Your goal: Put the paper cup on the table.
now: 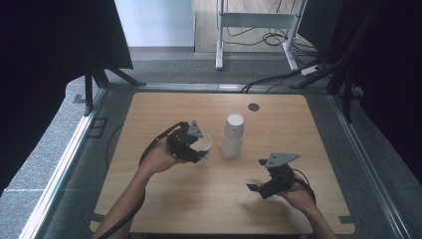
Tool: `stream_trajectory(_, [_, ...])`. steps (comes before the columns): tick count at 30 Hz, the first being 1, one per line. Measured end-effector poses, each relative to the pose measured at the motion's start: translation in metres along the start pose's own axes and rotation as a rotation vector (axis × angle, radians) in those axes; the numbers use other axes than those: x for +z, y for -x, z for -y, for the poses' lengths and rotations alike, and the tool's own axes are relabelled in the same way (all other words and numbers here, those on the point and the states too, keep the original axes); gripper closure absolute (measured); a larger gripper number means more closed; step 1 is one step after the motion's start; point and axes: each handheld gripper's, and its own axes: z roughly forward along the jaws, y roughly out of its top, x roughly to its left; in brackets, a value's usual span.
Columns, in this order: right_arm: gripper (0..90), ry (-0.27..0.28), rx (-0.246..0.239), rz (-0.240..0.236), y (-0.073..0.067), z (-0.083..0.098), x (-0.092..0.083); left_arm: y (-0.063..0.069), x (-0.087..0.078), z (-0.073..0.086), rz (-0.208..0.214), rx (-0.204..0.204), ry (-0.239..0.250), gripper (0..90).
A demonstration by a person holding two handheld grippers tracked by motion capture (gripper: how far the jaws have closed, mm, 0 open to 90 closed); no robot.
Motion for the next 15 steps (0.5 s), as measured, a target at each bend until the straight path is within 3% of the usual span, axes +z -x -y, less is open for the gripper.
stream_trajectory(7, [0.0, 0.015, 0.033, 0.005, 0.002, 0.006, -0.002, -0.011, 0.004, 0.007, -0.037, -0.039, -0.022, 33.1])
stream_trajectory(15, [0.0, -0.016, 0.041, 0.018, 0.002, 0.014, -0.002, -0.026, 0.012, 0.016, -0.075, -0.107, -0.037, 32.9])
